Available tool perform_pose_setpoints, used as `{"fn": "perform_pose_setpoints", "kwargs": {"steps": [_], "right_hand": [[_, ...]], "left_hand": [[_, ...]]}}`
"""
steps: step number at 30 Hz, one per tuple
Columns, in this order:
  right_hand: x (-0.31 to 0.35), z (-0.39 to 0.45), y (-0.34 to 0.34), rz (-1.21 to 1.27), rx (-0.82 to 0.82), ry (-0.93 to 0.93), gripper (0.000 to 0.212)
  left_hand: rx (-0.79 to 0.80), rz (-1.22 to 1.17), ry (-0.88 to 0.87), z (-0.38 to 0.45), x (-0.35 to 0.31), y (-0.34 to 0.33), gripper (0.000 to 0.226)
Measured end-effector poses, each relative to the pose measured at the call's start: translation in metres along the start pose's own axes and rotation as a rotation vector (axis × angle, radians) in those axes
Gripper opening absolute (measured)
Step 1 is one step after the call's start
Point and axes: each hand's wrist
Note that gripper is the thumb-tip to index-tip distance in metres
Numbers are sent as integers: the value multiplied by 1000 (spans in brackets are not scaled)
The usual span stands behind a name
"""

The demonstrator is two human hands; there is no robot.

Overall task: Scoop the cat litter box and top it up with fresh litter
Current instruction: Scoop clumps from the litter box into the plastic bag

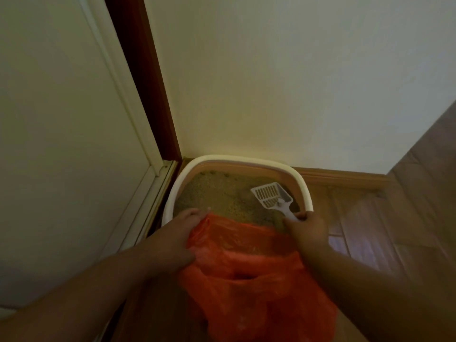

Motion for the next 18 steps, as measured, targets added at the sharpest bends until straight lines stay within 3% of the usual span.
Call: {"fn": "perform_pose_setpoints", "kwargs": {"steps": [9, 18], "right_hand": [[-8, -40, -65, 261, -202, -326, 29], [9, -20, -65, 368, -257, -617, 36]], "left_hand": [[6, -42, -83, 1, 11, 2, 92], [64, -73, -156, -11, 22, -5, 85]]}}
Point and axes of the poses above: each hand's wrist, its own z-axis towards the middle knuckle, its own y-axis out of the back of the hand, x = y × z, and after that the axes turned 3 degrees about x, right-handed
